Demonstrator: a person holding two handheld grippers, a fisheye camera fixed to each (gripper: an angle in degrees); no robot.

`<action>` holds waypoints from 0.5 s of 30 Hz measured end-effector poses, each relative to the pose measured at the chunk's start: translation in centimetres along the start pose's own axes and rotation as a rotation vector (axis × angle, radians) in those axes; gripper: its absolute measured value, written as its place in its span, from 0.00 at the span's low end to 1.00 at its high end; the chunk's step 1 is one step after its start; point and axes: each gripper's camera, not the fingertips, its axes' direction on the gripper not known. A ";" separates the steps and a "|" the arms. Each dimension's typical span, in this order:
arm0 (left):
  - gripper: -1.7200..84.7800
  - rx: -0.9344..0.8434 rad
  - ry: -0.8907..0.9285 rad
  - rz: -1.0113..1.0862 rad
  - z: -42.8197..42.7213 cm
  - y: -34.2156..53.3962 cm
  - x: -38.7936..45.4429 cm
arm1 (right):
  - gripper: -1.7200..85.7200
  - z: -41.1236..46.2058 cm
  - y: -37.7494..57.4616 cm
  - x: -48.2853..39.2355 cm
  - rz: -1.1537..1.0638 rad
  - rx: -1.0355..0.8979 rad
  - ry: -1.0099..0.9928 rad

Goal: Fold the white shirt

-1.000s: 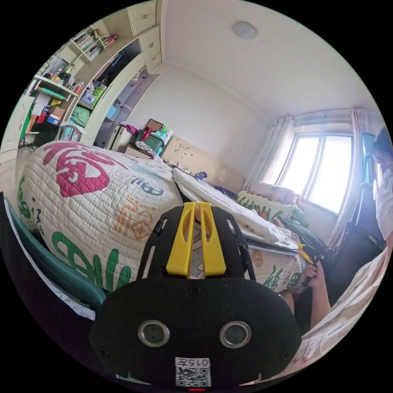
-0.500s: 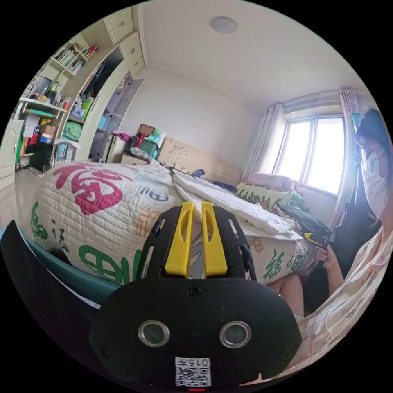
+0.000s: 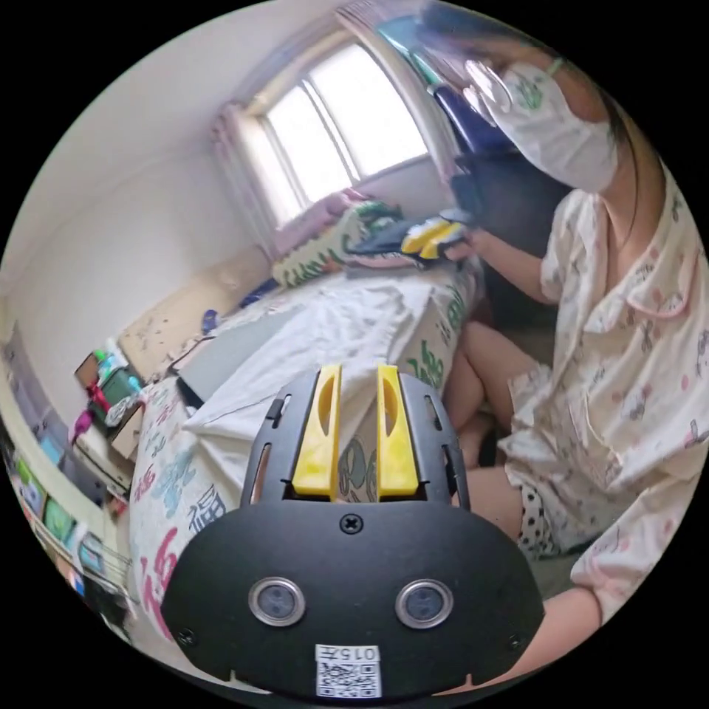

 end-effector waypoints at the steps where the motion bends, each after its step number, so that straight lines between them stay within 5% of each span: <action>1: 0.11 -0.018 0.012 0.009 0.9 0.0 -0.2 | 0.14 1.7 0.0 -0.2 -0.039 -0.043 -0.015; 15: 0.10 -0.099 0.049 0.014 7.3 3.1 -3.1 | 0.11 11.5 3.2 -0.5 -0.043 -0.194 -0.014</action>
